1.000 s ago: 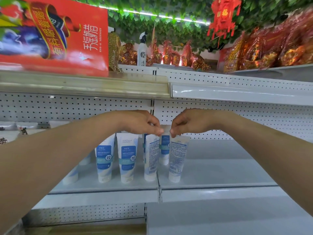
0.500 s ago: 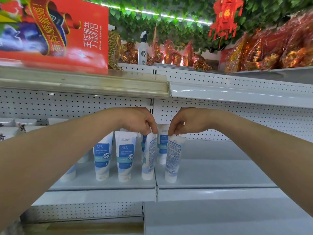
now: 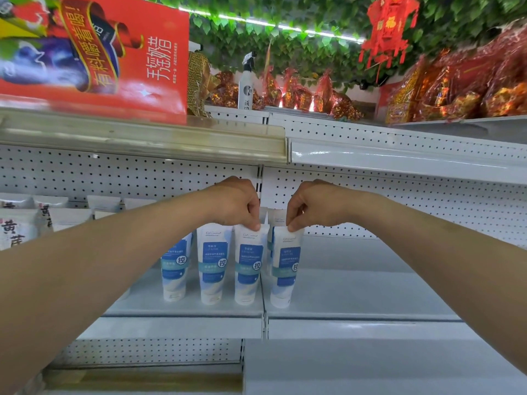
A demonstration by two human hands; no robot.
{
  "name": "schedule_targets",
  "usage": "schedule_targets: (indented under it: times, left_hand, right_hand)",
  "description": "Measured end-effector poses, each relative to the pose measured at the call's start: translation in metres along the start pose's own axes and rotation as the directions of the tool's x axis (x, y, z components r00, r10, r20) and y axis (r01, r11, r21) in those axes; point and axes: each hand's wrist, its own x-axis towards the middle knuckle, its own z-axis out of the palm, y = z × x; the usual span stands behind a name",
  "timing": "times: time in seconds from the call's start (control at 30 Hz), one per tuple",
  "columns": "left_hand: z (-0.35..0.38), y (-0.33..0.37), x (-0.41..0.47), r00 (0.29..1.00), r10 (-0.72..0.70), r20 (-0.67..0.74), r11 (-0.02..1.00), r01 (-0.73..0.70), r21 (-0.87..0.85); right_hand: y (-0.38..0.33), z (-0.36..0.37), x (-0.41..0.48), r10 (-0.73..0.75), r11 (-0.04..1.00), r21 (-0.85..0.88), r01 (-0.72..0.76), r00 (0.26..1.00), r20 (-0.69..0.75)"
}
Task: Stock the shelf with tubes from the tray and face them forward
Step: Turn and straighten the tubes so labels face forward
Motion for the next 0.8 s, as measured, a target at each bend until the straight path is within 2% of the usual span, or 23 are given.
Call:
schedule_targets:
  times: [0.5, 0.8]
  left_hand:
    - [0.005, 0.007, 0.002, 0.999, -0.021, -0.046, 1.000, 0.020, -0.017]
    - [0.006, 0.010, 0.004, 0.998, -0.020, -0.052, 1.000, 0.019, -0.010]
  right_hand:
    - [-0.002, 0.000, 0.005, -0.028, 0.996, -0.089, 0.029, 0.999, 0.018]
    - [0.001, 0.000, 0.005, -0.008, 0.997, -0.073, 0.008, 1.000, 0.010]
